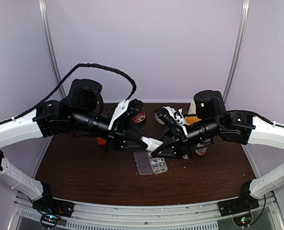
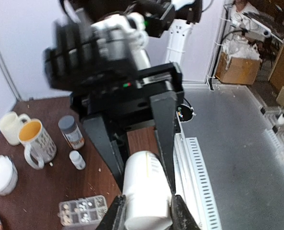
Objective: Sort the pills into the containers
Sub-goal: Screw the lid of the pill bottle onto the pill bottle.
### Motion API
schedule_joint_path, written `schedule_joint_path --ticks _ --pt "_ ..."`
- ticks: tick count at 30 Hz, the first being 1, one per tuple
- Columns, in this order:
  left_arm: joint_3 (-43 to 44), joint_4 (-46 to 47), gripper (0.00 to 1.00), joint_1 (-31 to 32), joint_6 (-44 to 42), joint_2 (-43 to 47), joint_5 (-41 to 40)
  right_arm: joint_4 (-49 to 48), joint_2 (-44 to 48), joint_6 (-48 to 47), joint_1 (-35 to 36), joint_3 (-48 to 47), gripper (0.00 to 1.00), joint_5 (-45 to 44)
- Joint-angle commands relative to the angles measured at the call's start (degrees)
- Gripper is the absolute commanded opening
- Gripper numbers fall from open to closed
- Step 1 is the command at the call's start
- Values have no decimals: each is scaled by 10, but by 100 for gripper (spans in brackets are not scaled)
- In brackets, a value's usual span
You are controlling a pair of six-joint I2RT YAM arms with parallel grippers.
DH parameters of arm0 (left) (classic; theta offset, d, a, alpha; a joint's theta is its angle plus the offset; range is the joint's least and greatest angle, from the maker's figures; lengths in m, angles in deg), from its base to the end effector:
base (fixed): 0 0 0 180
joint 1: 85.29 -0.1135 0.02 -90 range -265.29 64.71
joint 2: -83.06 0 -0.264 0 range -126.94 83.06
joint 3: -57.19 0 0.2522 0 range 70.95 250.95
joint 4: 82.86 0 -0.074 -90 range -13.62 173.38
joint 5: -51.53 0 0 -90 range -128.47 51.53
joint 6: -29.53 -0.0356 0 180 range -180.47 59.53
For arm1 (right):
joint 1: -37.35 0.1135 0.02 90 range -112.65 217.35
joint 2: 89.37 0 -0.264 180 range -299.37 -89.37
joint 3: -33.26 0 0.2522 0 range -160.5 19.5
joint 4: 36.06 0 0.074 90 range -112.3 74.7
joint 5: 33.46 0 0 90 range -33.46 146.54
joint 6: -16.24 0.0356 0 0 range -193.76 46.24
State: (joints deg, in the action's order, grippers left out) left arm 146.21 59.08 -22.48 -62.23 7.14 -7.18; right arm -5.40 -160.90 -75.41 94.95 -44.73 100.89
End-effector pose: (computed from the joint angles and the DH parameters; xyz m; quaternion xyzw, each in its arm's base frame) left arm 0.1188 -0.2718 0.3827 0.5563 0.6090 -0.4588 0.3304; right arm 0.1278 0.2478 0.3515 -0.5626 0.5745 0.5158 0.2956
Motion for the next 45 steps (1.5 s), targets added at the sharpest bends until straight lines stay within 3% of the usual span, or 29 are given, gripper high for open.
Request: schedule_joint_path --ticks 1,8,14,23,25,26,27,28,32,34,38,42,45 --pt "-27 16 0 22 -273 12 67 -98 6 71 -3 -2 0 61" --pt "-10 -40 0 23 -520 4 22 -115 18 124 -3 4 0 90" --pt "-20 -88 0 50 -758 3 -70 -158 24 175 -4 25 0 115" --pt "-154 56 2 99 -999 72 -272 -123 28 156 -10 45 0 97" --pt "-198 126 43 104 -1022 87 -299 -122 28 155 -13 49 0 93" --pt "-216 155 79 105 -1020 94 -298 -116 29 152 -15 49 0 93" --pt "-226 170 95 105 -1004 100 -296 -110 29 148 -17 48 0 90" --pt "-228 176 97 105 -960 105 -288 -100 29 142 -18 47 0 85" --pt "-182 109 98 92 -779 122 -223 -37 29 97 -18 31 0 50" --pt "-183 138 97 90 -653 133 -214 -13 30 76 -18 28 0 37" --pt "-177 260 98 90 -270 145 -298 22 34 33 -18 22 0 9" --pt "-98 151 98 85 -37 123 -325 38 41 -5 -17 18 0 -27" --pt "-38 84 97 29 108 89 -163 41 51 -35 -12 18 0 -64"
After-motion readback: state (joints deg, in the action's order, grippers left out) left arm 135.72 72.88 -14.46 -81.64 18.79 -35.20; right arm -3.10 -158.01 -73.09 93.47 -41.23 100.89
